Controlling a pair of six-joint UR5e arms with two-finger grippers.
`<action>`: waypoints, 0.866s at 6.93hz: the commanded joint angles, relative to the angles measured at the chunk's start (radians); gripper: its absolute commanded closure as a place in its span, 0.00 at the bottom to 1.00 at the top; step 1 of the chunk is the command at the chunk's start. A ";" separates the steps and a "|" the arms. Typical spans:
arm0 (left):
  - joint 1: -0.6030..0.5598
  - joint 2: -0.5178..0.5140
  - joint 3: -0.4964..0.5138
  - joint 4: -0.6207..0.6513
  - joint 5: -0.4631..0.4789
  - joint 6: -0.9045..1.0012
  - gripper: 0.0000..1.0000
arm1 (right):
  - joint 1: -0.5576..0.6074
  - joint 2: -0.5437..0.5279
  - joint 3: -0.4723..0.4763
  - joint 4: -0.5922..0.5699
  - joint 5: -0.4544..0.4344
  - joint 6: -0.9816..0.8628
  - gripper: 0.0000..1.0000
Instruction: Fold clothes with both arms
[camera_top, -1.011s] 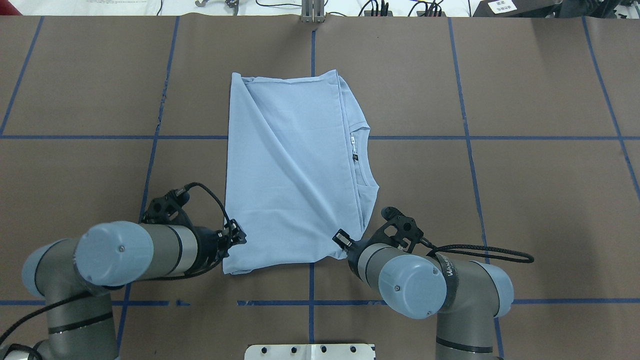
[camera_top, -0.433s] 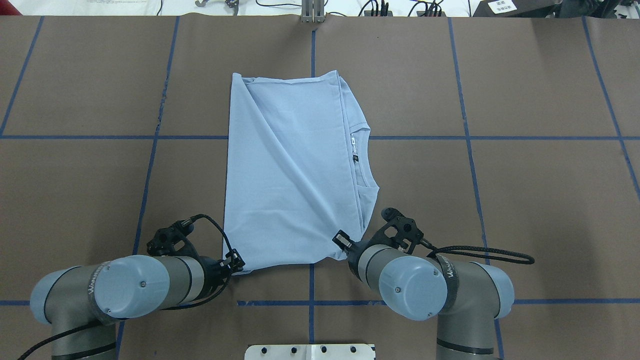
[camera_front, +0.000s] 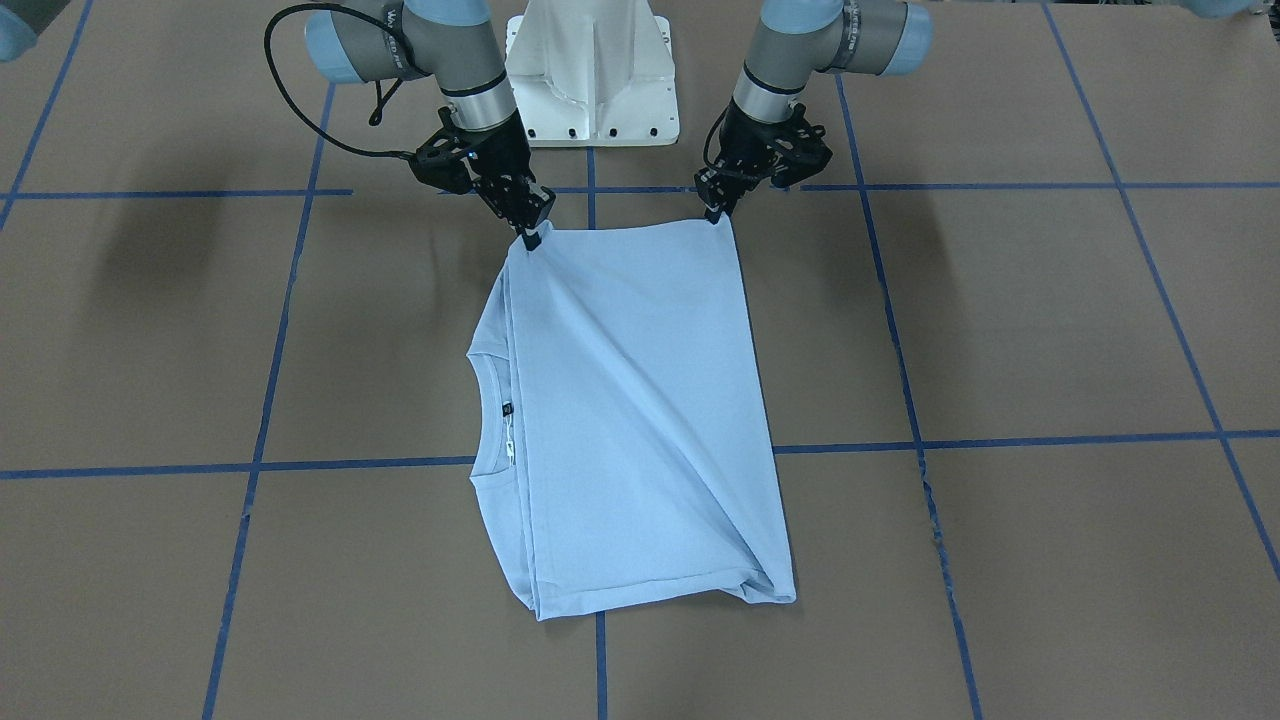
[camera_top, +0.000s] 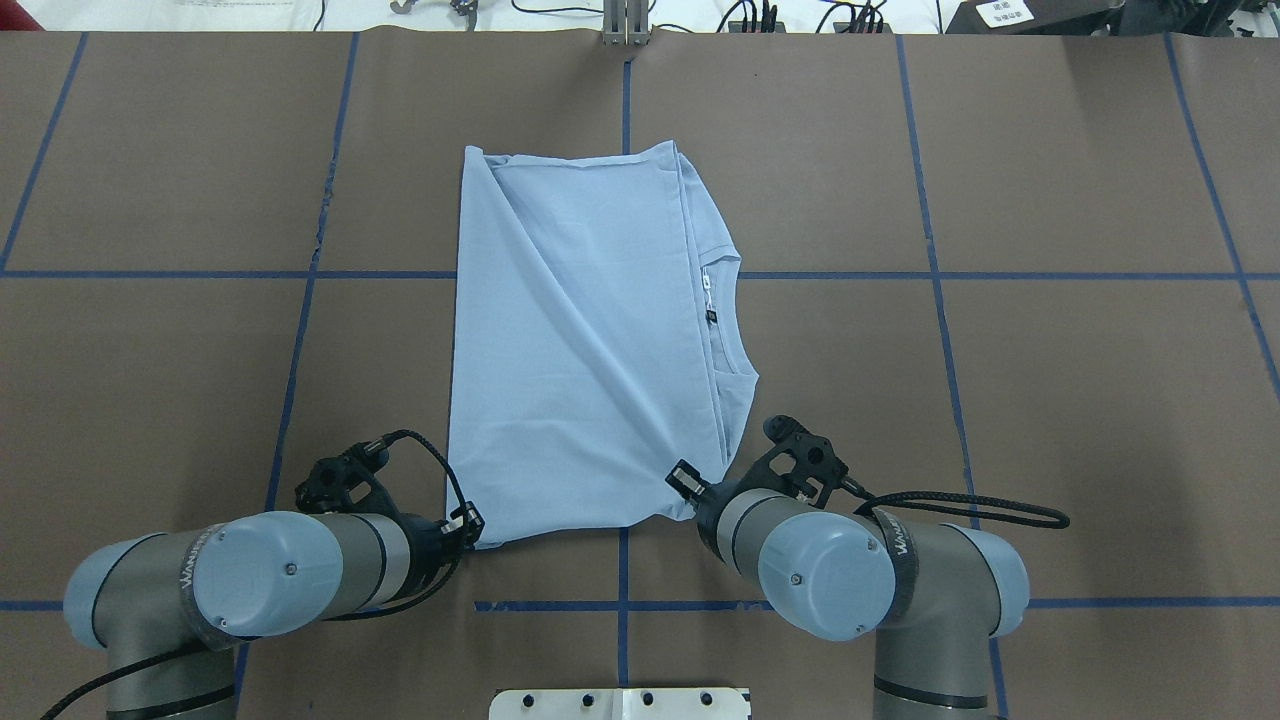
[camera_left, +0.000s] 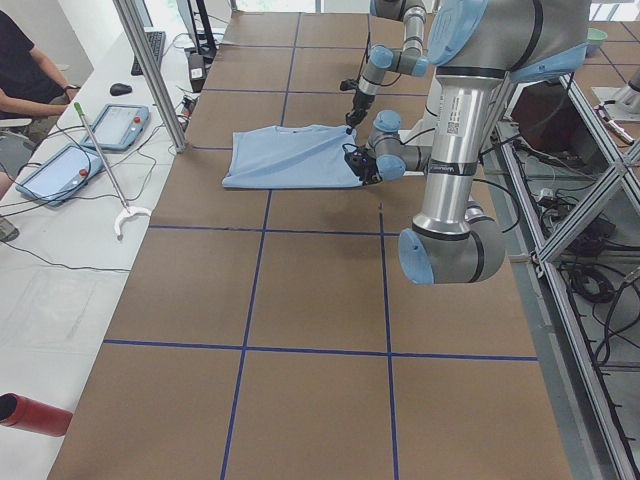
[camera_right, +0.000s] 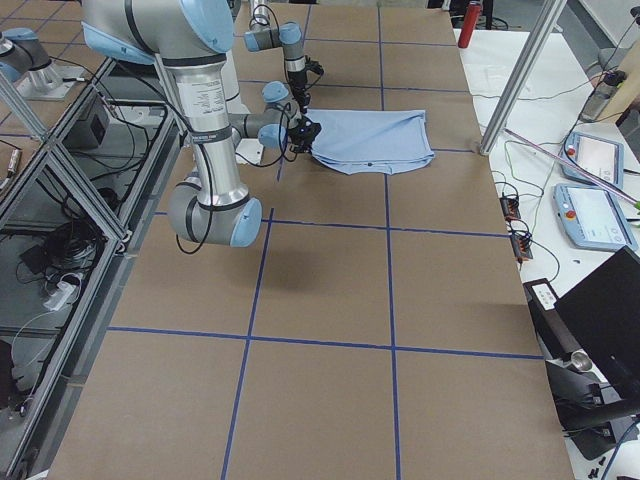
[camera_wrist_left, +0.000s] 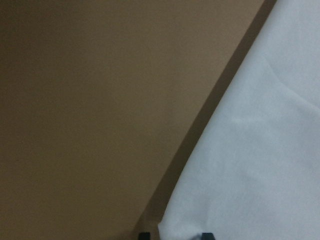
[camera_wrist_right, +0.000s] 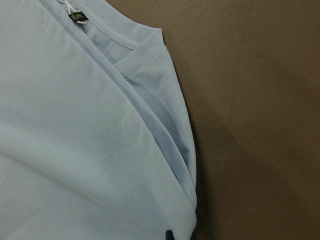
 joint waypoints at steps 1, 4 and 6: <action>0.001 -0.011 -0.015 0.002 0.000 0.000 1.00 | 0.002 0.000 0.012 0.000 0.001 0.000 1.00; 0.025 -0.007 -0.195 0.063 0.000 -0.079 1.00 | -0.096 -0.171 0.234 -0.003 -0.029 0.066 1.00; 0.075 -0.026 -0.329 0.119 0.002 -0.161 1.00 | -0.158 -0.204 0.380 -0.106 -0.138 0.129 1.00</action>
